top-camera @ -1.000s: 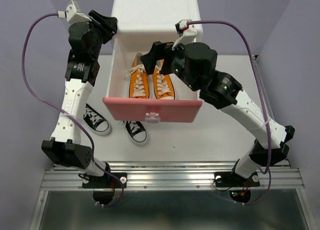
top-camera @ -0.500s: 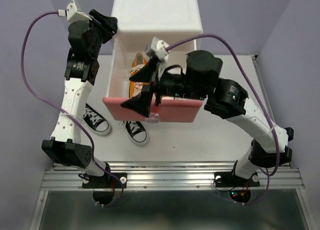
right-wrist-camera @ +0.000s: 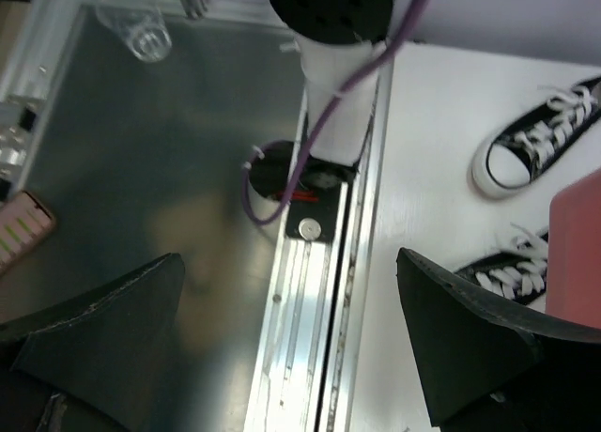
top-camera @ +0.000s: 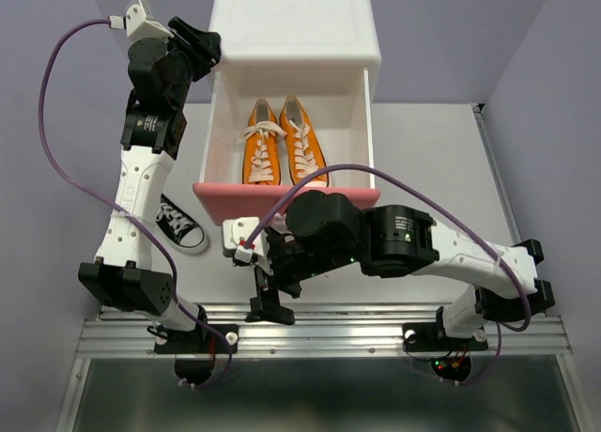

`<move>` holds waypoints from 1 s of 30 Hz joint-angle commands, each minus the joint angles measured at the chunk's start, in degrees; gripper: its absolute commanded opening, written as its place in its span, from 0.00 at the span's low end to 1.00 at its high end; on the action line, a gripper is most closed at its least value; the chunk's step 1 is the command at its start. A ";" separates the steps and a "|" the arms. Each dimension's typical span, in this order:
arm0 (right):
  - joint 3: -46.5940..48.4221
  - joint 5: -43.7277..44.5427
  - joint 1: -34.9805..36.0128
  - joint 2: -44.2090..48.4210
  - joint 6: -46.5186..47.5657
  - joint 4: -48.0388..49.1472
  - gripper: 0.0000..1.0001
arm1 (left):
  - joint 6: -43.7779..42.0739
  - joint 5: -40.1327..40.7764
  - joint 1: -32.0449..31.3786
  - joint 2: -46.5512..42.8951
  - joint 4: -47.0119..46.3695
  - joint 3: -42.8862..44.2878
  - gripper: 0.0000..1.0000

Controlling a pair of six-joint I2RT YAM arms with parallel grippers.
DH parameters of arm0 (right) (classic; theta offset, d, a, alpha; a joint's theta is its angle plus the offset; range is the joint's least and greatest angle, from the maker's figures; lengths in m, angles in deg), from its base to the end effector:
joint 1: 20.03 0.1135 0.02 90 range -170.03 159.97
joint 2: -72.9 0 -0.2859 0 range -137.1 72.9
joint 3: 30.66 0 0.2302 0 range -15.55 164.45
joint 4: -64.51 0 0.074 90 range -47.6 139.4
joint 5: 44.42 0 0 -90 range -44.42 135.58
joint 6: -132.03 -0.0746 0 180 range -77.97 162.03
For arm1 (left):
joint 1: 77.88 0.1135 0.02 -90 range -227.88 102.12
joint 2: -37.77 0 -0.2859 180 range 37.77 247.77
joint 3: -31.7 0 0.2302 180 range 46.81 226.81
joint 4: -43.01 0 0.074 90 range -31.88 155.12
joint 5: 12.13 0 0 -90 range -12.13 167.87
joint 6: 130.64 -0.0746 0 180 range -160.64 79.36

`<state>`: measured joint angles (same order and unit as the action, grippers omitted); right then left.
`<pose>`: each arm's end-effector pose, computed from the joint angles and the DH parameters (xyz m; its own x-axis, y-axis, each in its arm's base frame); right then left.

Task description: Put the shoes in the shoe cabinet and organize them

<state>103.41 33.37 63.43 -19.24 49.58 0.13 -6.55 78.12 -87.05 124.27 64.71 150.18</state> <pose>0.0228 0.3373 0.4969 0.0874 -0.3652 -0.9268 -0.9904 -0.1320 -0.0414 0.3397 -0.0545 0.5473 0.0590 -0.5773 -0.8144 0.2272 0.8022 -0.5521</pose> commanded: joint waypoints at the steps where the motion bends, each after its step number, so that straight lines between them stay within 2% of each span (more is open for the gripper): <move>1: -5.39 4.03 -0.76 3.97 1.15 0.49 1.00 | -5.17 -2.01 -0.85 3.94 17.32 -3.71 0.57; 4: -10.40 6.84 -0.76 5.30 -1.65 1.73 1.00 | -5.26 -2.01 -0.85 4.38 17.32 -2.74 0.56; 9: -15.41 20.44 -0.76 6.18 -6.04 1.55 1.00 | -5.26 -1.83 -0.85 4.82 17.05 -2.12 0.56; 15: -15.60 36.89 -2.85 5.13 -7.55 1.38 1.00 | -4.82 -2.18 -0.85 4.56 16.35 -2.47 0.57; 18: -14.11 37.17 -8.98 3.90 -11.06 1.38 1.00 | -4.64 -2.19 -0.85 4.56 16.26 -2.30 0.57; 22: -9.02 39.10 -15.59 0.40 -9.93 1.73 1.00 | -4.20 -2.54 -0.94 4.64 15.65 -2.12 0.57; 30: -2.16 40.24 -22.63 -4.19 -8.25 5.77 1.00 | -4.03 -2.45 -1.46 4.82 14.94 -2.21 0.56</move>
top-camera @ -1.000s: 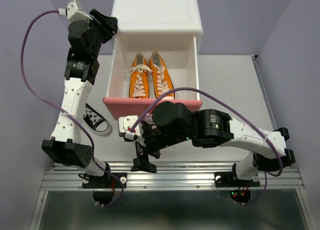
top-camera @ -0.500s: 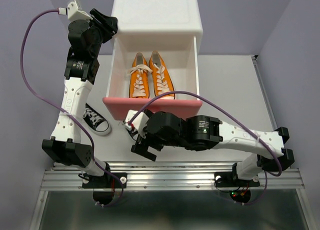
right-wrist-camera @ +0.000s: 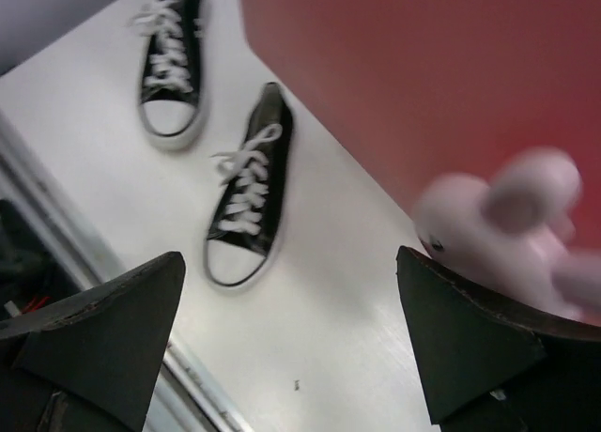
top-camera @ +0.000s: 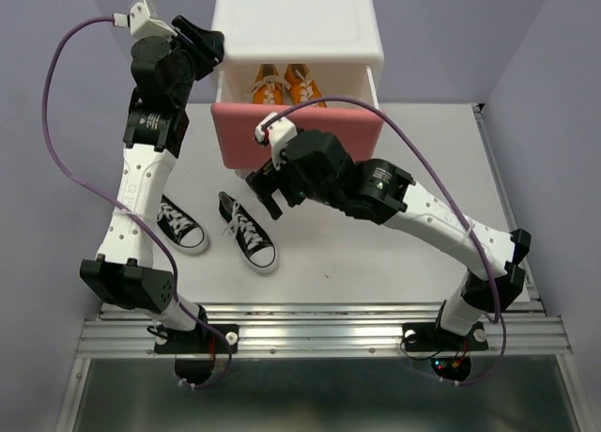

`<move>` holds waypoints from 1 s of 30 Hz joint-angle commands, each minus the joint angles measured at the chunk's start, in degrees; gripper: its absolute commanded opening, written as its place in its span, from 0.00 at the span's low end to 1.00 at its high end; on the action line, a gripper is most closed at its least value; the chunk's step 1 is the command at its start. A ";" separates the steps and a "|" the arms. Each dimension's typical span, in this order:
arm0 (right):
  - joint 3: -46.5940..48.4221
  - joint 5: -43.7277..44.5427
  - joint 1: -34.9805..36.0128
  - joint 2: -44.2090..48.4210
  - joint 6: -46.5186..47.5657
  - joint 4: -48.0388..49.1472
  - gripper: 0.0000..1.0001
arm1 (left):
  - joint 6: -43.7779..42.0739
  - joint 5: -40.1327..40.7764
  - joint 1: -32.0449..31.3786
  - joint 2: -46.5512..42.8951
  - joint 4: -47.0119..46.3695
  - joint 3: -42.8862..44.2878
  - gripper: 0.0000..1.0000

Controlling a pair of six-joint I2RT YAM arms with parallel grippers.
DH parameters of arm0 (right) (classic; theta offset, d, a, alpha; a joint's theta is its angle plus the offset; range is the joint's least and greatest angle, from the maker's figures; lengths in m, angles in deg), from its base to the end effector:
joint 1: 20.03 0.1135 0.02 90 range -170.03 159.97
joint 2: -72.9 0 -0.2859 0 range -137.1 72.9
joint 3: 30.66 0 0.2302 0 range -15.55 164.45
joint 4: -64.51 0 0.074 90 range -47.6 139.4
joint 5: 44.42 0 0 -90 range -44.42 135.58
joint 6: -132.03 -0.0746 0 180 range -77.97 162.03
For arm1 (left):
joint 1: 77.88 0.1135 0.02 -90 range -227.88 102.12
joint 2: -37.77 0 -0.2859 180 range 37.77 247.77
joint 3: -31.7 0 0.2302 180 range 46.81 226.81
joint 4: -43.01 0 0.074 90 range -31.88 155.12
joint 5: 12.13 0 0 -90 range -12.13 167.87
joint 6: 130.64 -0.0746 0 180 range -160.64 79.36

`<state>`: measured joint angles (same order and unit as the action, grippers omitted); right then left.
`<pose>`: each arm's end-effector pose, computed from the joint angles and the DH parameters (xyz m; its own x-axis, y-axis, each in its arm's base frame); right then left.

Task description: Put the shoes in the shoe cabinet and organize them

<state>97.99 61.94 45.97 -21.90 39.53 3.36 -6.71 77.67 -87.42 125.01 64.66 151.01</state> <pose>0.1674 0.3244 0.4599 -0.2202 -0.3916 -0.8934 -0.7659 0.6366 -0.0903 0.3426 -0.0578 0.5482 0.0536 -0.5750 -0.8164 0.2399 0.8010 -0.5485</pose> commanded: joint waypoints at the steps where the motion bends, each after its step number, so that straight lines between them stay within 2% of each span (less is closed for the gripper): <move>1: 3.97 12.63 -5.79 -1.96 1.80 2.71 1.00 | -3.87 -1.99 -1.27 4.08 14.99 -3.13 0.56; 7: 4.59 12.82 -13.87 -3.98 1.18 7.89 1.00 | -3.79 -1.55 -2.59 4.69 14.64 -3.22 0.56; 11: 3.18 11.16 -19.75 -6.09 0.05 15.08 1.00 | -3.70 -1.37 -2.94 5.31 14.28 -2.78 0.56; 16: 7.57 10.98 -20.91 -10.13 -1.80 17.04 1.00 | -4.05 -1.81 -3.03 5.92 14.28 -1.99 0.57; 23: 7.49 10.19 -20.91 -10.40 -6.29 18.27 1.00 | -5.19 -2.69 -3.03 6.62 14.98 1.52 0.57; 24: 7.23 7.66 -20.91 -9.88 -7.24 18.36 1.00 | -5.28 -2.78 -3.03 6.89 15.16 1.70 0.57; 27: 1.71 -1.20 -20.39 -4.46 -7.43 20.72 1.00 | -5.28 -2.87 -3.03 6.98 15.51 1.97 0.57; 30: -16.01 -5.45 -16.89 3.90 -3.33 30.45 1.00 | -5.19 -2.43 -3.03 6.54 15.43 1.44 0.57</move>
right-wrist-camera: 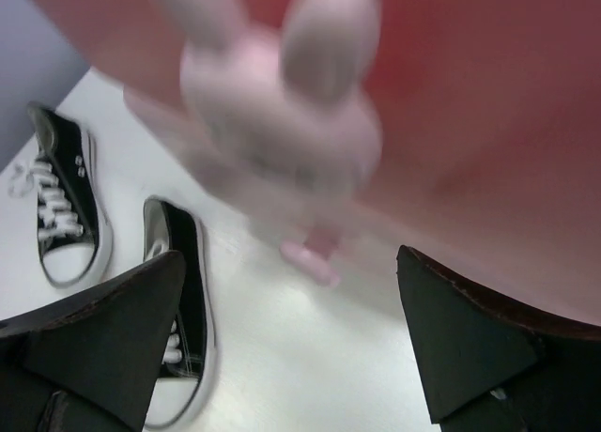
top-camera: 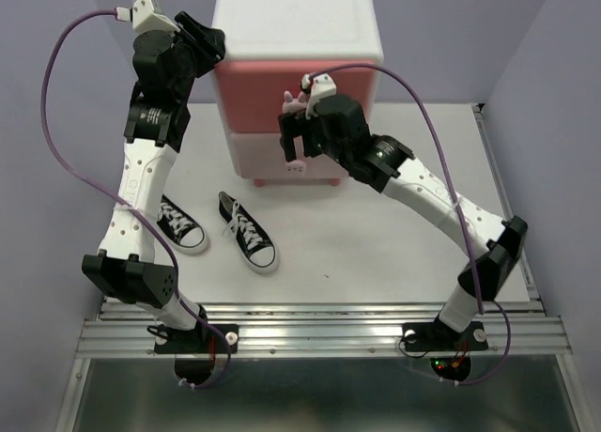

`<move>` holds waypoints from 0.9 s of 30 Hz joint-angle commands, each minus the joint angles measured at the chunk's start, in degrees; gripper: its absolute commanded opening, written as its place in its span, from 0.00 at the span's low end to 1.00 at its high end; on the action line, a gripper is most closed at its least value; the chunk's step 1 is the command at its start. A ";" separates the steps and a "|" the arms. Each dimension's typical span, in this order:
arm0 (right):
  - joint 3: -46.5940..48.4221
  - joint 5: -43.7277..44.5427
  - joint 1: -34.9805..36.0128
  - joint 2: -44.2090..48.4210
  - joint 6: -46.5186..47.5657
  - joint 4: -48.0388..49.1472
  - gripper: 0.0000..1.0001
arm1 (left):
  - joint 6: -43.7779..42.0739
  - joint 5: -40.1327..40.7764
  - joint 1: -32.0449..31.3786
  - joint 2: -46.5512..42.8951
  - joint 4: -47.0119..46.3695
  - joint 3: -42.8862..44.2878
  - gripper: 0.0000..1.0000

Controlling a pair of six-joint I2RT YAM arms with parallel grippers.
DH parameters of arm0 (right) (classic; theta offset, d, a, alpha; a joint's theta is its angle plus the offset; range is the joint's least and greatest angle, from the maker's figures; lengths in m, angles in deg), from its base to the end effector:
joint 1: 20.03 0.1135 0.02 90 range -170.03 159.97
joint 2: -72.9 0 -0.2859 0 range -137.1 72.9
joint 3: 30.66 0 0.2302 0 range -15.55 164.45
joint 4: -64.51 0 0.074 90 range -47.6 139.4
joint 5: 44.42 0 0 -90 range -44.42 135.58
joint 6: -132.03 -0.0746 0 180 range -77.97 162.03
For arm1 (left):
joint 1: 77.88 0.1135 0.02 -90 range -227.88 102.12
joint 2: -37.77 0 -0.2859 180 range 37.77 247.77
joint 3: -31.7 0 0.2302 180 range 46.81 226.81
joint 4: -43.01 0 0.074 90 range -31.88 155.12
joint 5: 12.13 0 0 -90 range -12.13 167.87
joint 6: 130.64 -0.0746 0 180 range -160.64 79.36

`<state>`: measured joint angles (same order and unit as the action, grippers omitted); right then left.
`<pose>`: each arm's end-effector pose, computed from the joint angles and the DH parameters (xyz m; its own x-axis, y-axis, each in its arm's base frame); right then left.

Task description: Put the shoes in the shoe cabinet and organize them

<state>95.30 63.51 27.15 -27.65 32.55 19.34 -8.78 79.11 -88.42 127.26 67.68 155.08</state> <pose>0.3001 0.2900 0.4443 -0.3092 -0.1031 -0.9454 -0.4563 0.8883 0.0523 0.3495 -0.0634 0.5516 0.0483 -0.5458 -0.8365 0.2206 0.8227 -0.5240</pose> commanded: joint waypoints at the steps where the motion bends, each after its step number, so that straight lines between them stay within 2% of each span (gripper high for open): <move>1: -18.34 -7.73 3.00 15.42 4.81 16.94 1.00 | -3.12 -3.78 -2.02 3.94 12.24 -2.80 0.57; 2: -27.17 -7.39 3.79 18.00 4.99 21.06 1.00 | -3.03 -3.78 -2.02 3.85 12.06 -3.32 0.57; 4: -32.43 -5.73 4.58 22.05 1.24 21.72 1.00 | -2.85 -3.78 -2.02 3.41 11.71 -4.11 0.57; 7: -33.77 0.59 7.82 20.59 -2.91 16.98 1.00 | -2.50 -3.70 -2.02 2.53 10.92 -6.13 0.57; 8: -33.85 5.92 8.45 19.70 -3.87 16.45 1.00 | -2.15 -3.61 -2.02 2.44 10.74 -6.75 0.57; 11: -32.63 11.57 8.46 14.36 -9.67 17.32 1.00 | -1.54 -3.43 -2.02 1.65 10.21 -8.24 0.57; 14: -26.32 20.89 8.46 7.85 -14.94 14.96 1.00 | -1.71 -2.64 -2.02 1.30 10.39 -8.25 0.57; 15: -23.86 25.26 8.46 2.96 -16.26 13.73 1.00 | -1.80 -2.38 -1.94 1.21 10.56 -8.16 0.57; 16: -18.70 26.79 8.46 0.56 -18.63 12.41 1.00 | -2.15 -2.03 -2.02 1.21 10.74 -8.07 0.57; 18: -14.45 30.91 8.46 -5.41 -22.58 9.51 1.00 | -2.41 -2.03 -2.02 1.30 11.09 -7.90 0.57; 23: -4.53 35.05 8.46 -13.87 -25.41 7.57 1.00 | -2.06 -2.29 -2.02 1.56 10.92 -7.72 0.57; 27: -1.61 39.80 8.46 -16.60 -25.68 7.21 1.00 | -1.80 -2.29 -2.02 1.47 10.48 -8.07 0.57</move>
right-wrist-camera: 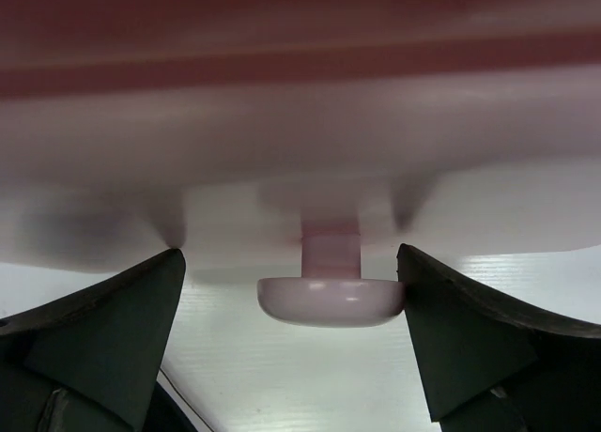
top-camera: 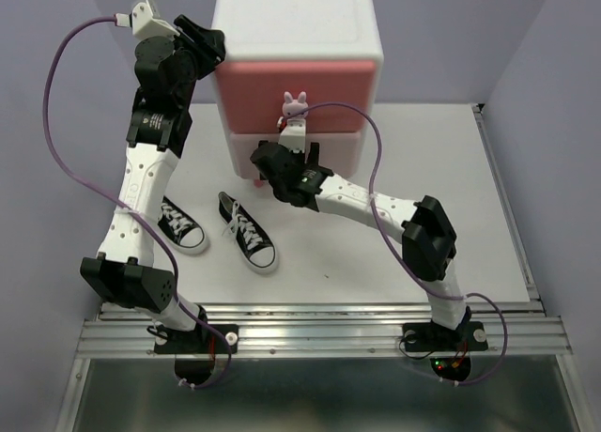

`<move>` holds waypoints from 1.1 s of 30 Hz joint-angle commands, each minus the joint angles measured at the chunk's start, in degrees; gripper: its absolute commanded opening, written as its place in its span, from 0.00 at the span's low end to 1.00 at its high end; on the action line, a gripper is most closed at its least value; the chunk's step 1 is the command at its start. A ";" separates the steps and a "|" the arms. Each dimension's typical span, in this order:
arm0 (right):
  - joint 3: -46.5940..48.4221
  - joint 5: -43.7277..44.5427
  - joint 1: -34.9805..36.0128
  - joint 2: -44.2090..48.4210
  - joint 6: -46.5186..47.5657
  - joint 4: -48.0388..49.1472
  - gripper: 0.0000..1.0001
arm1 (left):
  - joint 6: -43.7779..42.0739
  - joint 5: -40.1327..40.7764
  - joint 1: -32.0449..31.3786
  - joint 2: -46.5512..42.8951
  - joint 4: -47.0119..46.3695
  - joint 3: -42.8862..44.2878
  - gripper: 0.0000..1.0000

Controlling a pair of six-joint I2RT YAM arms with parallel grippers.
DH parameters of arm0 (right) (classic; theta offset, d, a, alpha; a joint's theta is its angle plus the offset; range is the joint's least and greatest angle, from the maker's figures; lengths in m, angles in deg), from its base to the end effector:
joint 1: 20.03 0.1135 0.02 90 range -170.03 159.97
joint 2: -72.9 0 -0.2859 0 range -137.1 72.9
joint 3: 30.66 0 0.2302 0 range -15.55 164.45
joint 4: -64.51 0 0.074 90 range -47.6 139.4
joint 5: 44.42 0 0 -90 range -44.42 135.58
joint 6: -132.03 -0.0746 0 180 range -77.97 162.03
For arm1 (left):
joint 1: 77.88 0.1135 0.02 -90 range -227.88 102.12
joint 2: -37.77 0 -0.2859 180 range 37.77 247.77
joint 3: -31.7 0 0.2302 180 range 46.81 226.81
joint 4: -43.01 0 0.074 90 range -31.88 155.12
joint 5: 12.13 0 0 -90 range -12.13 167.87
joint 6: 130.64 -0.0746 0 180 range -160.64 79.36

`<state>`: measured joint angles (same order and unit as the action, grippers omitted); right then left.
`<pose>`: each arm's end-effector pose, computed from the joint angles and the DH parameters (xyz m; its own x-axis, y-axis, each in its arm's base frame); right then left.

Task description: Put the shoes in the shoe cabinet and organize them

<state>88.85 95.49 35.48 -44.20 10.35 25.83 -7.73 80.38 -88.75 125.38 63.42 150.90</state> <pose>0.3181 0.3622 0.3055 -0.3804 0.0436 -0.9238 0.0215 0.9990 0.0383 0.3442 -0.0628 0.5485 0.0804 -0.5682 -0.8190 0.2262 0.8106 -0.5401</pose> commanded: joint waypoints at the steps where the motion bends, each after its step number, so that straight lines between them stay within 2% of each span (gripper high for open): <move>1: 4.85 8.27 0.13 -0.23 -3.39 0.46 1.00 | -2.59 -3.47 -1.69 3.27 14.65 -4.16 0.57; 6: 2.39 8.72 -1.01 0.82 -4.17 0.46 0.99 | -1.27 -3.47 -1.69 2.39 13.42 -5.83 0.57; 8: 0.90 7.49 -1.54 1.17 -4.88 0.46 0.92 | -0.92 -3.38 -1.69 2.12 13.25 -6.18 0.57; 9: 0.46 7.22 -1.54 1.52 -4.79 0.46 0.78 | -0.83 -3.38 -1.69 2.04 13.24 -6.36 0.57; 10: -0.85 7.13 -1.54 1.87 -4.79 0.54 0.69 | -0.83 -3.38 -1.61 2.21 13.33 -6.36 0.57; 11: -1.73 6.96 -1.54 2.22 -4.71 0.46 0.50 | -0.83 -3.38 -1.69 2.21 13.33 -6.27 0.57; 15: -8.50 2.84 -1.54 6.70 -6.28 -0.33 0.20 | -0.91 -3.21 -1.69 2.39 13.25 -5.92 0.57; 16: -10.08 0.30 -1.54 9.23 -7.59 -1.29 0.16 | -1.00 -3.21 -1.69 2.47 13.42 -5.92 0.57; 20: -19.64 -2.53 4.25 16.26 -10.24 -2.44 0.14 | -1.26 -3.12 -1.61 2.65 13.33 -5.83 0.57; 25: -24.85 -7.36 12.25 23.13 -18.04 -6.74 0.13 | -1.79 -3.12 -1.69 2.30 13.60 -6.53 0.57; 28: -25.03 -9.20 16.12 24.81 -23.23 -12.71 0.13 | -1.97 -3.12 -1.69 1.95 13.33 -7.67 0.57; 33: -24.51 -13.43 20.59 25.95 -29.47 -17.12 0.11 | -2.06 -3.12 -1.78 1.95 13.07 -8.91 0.57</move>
<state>63.67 90.48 52.28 -20.79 -9.39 10.90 -6.05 80.35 -89.51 123.37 60.18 146.90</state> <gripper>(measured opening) 0.609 0.573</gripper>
